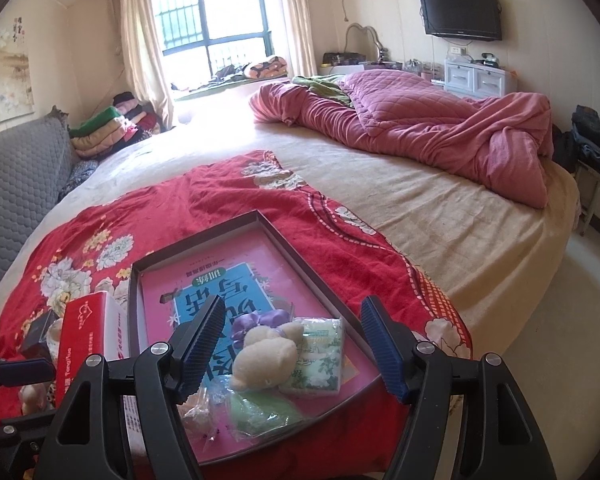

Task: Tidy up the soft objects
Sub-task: 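Move both open tools back from the tray toward the pile of soft items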

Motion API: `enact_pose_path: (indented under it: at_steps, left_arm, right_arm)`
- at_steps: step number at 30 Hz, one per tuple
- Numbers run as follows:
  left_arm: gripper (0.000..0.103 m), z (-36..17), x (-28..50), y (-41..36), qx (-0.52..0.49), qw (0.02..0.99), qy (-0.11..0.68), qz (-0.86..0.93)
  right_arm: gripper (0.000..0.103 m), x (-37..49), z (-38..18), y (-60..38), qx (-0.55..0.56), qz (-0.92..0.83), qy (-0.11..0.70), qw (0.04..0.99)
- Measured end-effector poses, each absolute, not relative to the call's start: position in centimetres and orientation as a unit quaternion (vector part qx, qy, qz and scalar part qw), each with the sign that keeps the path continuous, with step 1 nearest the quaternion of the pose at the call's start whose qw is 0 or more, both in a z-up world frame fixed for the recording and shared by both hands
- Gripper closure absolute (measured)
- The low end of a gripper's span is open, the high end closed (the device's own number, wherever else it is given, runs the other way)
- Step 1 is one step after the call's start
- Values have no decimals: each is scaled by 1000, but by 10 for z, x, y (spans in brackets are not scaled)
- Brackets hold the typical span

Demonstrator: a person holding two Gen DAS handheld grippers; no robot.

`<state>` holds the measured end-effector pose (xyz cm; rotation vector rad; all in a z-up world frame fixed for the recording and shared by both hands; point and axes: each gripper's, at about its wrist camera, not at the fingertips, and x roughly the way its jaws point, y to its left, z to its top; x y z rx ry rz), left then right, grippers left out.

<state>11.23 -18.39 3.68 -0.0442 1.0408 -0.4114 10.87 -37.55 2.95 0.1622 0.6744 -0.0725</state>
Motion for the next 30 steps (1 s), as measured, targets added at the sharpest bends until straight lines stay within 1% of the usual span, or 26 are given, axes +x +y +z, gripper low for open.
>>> enact_pose_path:
  at_steps: [16, 30]
  left_arm:
    - [19, 47, 99, -147, -34, 855, 489, -170]
    - [19, 65, 84, -96, -60, 868, 475, -132]
  right_arm:
    - [31, 96, 58, -349, 30, -22, 311, 950]
    - [31, 79, 92, -313, -4, 20, 283, 959]
